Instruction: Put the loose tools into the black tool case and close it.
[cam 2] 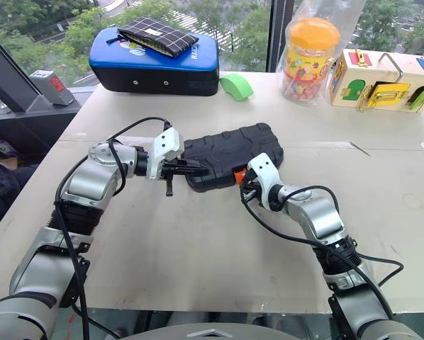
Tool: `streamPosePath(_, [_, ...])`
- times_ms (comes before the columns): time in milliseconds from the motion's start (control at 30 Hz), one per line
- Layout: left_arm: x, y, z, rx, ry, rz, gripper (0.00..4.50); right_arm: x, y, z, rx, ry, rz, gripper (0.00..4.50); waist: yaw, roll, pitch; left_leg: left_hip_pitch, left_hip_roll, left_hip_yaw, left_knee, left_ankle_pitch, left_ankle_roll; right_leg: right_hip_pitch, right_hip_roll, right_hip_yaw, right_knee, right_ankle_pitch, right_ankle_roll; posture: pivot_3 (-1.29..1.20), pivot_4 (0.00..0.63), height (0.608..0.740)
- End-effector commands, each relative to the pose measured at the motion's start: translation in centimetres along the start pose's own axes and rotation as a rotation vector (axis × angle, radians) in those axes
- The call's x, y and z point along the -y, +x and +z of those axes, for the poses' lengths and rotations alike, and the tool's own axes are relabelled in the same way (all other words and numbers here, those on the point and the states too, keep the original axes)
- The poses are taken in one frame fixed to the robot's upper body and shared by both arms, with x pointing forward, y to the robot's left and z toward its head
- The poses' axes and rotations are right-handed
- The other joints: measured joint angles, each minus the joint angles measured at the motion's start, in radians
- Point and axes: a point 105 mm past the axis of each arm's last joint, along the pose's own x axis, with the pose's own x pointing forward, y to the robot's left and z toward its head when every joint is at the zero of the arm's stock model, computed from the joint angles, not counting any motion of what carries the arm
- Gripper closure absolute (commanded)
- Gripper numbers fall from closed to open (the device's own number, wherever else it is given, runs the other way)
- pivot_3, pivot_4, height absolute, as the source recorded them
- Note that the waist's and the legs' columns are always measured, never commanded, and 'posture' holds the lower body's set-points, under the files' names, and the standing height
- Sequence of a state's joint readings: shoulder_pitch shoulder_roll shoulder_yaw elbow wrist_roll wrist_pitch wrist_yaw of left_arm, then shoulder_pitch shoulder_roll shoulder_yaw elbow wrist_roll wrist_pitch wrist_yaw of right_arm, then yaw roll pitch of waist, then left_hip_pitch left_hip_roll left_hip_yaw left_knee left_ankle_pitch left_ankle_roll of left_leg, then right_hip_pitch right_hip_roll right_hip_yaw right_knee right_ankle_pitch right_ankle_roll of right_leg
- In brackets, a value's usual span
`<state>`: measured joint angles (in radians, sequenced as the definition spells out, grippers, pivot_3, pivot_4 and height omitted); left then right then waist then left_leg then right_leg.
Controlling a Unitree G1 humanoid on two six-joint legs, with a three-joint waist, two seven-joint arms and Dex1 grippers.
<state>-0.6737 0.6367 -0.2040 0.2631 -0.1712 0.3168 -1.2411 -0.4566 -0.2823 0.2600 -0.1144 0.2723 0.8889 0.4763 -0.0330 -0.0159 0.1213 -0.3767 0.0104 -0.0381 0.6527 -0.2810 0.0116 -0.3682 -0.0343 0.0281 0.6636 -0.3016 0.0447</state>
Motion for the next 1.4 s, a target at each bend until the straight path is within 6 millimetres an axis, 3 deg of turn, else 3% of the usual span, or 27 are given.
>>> streamPosePath(33, [1.4,1.0,-3.3,-0.104,-0.086,-0.044,4.44,-0.1,-1.4,3.0,0.118,-0.07,-0.006,4.5,0.0,0.0,0.0,0.0,0.0,0.0,0.0,0.0,0.0,0.0,0.0,0.0,0.0,0.0,0.0,0.0,0.15,0.74])
streamPosePath(300, [1.5,1.2,-3.2,-0.099,-0.086,-0.045,4.44,-0.8,-2.3,1.8,0.103,-0.054,0.008,4.5,0.001,0.001,-0.001,0.0,0.0,0.0,0.0,0.0,0.0,0.0,0.0,0.0,0.0,0.0,0.0,0.0,0.15,0.74])
streamPosePath(567, [1.4,1.2,-3.3,-0.103,-0.084,-0.043,4.44,-3.0,-4.3,3.8,0.204,-0.078,0.121,4.5,0.004,0.001,-0.001,0.0,0.0,-0.001,0.0,0.0,0.0,0.0,0.0,0.0,-0.001,0.0,0.0,0.0,0.15,0.74])
streamPosePath(767, [1.7,1.5,-3.4,-0.103,-0.081,-0.051,4.44,-1.0,-4.0,5.5,0.265,-0.083,0.006,4.5,0.004,0.001,-0.002,0.0,0.0,-0.001,0.0,0.0,0.0,0.001,0.0,0.0,-0.001,0.0,0.0,0.0,0.15,0.74])
streamPosePath(967, [2.4,2.0,-1.8,-0.094,-0.07,-0.06,4.44,-0.7,-3.6,6.0,0.266,-0.09,-0.011,4.5,0.009,0.001,-0.001,0.0,0.0,-0.001,0.0,0.0,0.0,0.001,0.0,0.0,-0.001,0.0,0.0,0.0,0.15,0.74])
streamPosePath(1167, [3.5,2.6,0.1,-0.088,-0.068,-0.061,4.44,-1.0,-2.6,4.7,0.156,-0.141,0.003,4.5,0.017,0.001,-0.001,-0.002,0.0,-0.001,-0.001,0.0,0.0,0.0,-0.001,0.0,-0.002,0.0,0.0,0.0,0.15,0.74])
streamPosePath(1400, [4.3,3.1,1.1,-0.088,-0.078,-0.057,4.44,-1.2,-2.7,3.2,0.082,-0.155,0.017,4.5,0.017,0.001,0.0,-0.002,0.0,-0.001,-0.001,0.0,0.0,0.0,-0.001,0.0,-0.003,0.0,0.0,0.0,0.15,0.74])
